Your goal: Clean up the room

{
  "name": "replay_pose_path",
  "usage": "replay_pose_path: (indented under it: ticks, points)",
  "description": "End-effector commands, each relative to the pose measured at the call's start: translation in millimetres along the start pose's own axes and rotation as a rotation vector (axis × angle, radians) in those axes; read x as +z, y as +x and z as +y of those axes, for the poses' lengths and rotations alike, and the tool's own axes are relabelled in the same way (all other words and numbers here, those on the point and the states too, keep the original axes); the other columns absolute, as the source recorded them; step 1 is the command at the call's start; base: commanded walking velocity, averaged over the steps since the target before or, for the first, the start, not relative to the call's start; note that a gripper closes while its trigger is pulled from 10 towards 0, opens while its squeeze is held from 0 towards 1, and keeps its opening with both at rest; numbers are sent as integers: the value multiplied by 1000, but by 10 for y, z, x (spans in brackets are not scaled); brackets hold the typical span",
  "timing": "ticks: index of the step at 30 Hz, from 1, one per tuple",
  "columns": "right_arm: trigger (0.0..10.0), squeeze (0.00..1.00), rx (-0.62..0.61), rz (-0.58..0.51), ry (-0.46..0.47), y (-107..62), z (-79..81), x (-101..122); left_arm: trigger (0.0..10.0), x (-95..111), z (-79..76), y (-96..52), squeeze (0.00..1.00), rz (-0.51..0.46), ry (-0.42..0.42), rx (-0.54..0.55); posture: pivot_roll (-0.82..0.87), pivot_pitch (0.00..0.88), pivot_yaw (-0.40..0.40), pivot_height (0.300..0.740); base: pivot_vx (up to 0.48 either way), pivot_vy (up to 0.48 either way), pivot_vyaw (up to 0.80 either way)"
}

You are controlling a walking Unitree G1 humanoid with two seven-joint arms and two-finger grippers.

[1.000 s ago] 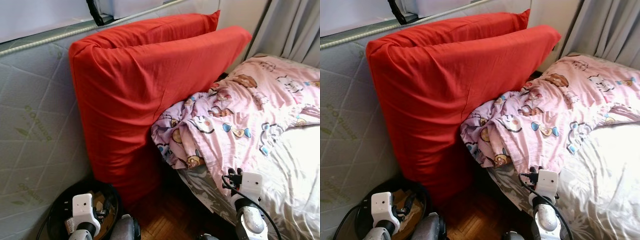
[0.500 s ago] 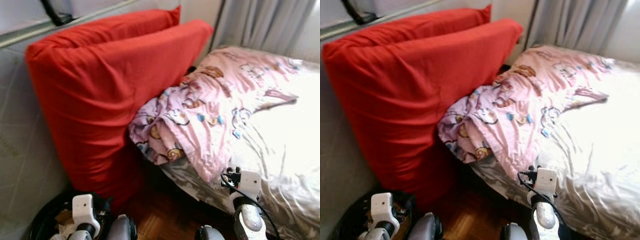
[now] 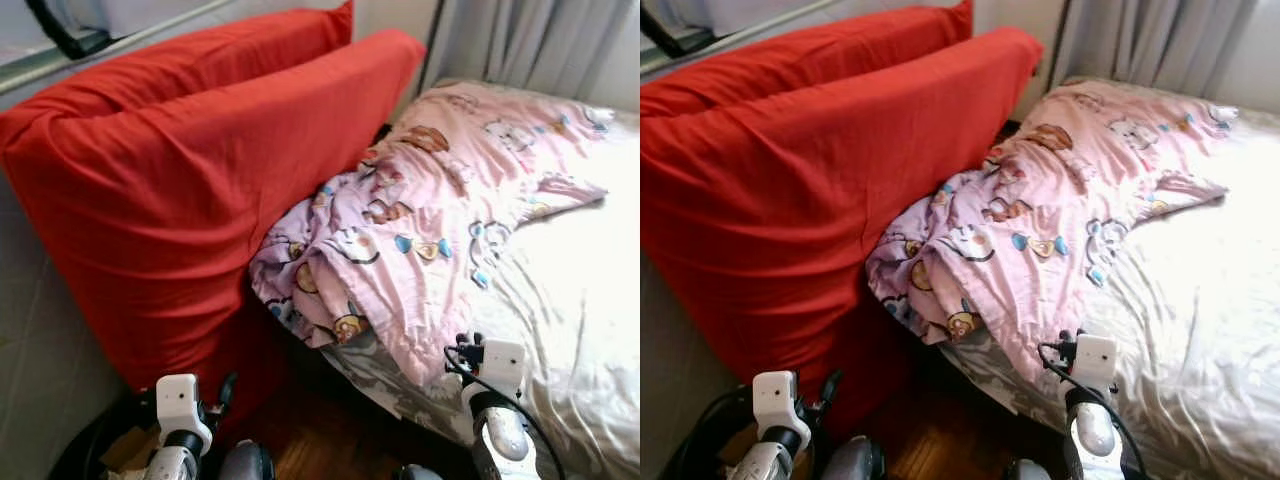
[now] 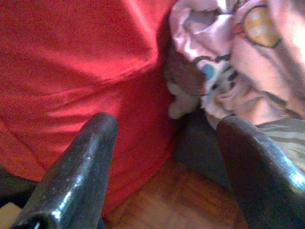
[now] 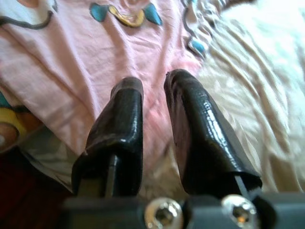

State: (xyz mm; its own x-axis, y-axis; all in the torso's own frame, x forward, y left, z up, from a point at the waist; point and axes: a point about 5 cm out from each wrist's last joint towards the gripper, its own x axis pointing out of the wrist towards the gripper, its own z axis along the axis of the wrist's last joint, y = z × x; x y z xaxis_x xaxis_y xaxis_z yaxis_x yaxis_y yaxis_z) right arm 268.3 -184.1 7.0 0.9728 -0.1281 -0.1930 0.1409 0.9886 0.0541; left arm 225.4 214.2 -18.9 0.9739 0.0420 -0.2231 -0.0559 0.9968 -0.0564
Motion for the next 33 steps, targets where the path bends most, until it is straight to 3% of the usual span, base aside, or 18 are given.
replay_pose_path:
  ticks: [1, 22, 27, 33]
  points:
    - [10000, 0, 5, 21, -1, -29, -10, -49, 10000, -6, -24, -13, 0, -3, 8, -4, -52, 74, -1, 616, 289, 0, 0]
    - [10000, 0, 117, 64, -34, -40, 91, -114, 10000, 240, -247, -43, 0, -105, 13, -25, -61, 83, -2, 616, 287, 0, 0]
    - [10000, 0, 123, 61, -31, -46, 97, -119, 10000, 288, -279, -64, 0, -117, 13, -30, -61, 85, -3, 616, 286, 0, 787]
    - [10000, 0, 122, 79, 4, -56, 97, -149, 10000, 303, -268, -97, 0, -103, 12, -28, -62, 91, 0, 616, 135, 0, 0]
